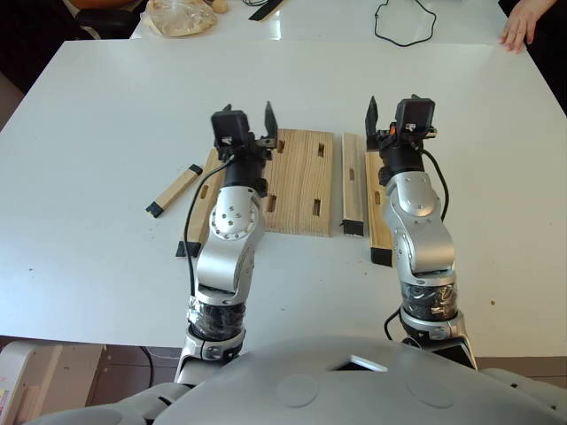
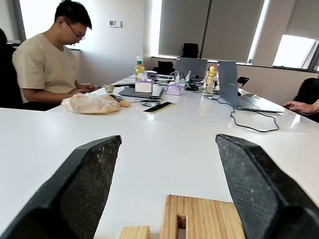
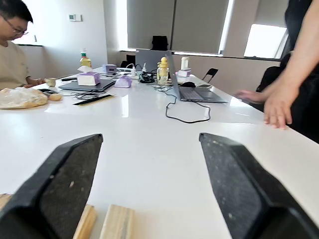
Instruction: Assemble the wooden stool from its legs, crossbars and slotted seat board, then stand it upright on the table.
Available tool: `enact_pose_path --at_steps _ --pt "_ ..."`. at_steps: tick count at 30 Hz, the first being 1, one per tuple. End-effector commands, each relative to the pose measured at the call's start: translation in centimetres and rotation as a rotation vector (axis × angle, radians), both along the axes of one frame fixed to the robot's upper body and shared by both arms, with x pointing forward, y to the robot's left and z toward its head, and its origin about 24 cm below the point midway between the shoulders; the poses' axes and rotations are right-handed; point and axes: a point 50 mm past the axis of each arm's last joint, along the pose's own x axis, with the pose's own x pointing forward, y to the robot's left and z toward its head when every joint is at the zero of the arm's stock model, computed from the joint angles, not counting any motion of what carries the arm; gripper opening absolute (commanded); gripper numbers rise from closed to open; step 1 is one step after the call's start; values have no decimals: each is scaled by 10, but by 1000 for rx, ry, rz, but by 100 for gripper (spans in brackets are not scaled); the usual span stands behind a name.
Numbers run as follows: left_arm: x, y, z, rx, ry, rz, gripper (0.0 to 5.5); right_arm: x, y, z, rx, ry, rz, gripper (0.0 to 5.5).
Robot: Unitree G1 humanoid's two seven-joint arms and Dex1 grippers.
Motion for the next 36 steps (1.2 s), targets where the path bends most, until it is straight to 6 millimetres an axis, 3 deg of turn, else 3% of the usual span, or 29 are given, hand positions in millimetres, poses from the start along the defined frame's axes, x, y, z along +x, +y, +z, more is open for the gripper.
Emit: enact_pose_path --at_steps 1,5,14,24,32,36 --pt "3 -1 -1 -66 37 31 352 1 4 1 46 9 7 356" --pt "8 -19 5 -68 9 -69 352 3 19 5 47 -8 68 356" --pt "5 -18 7 -59 -11 -72 352 4 23 9 28 -31 133 356" --pt "18 -16 4 -108 9 -49 352 13 25 10 44 -45 161 356" --pt "16 -29 8 -81 -8 -171 352 10 33 8 58 -44 183 356" --pt "22 -25 6 -92 0 -198 352 12 41 11 85 -48 198 356"
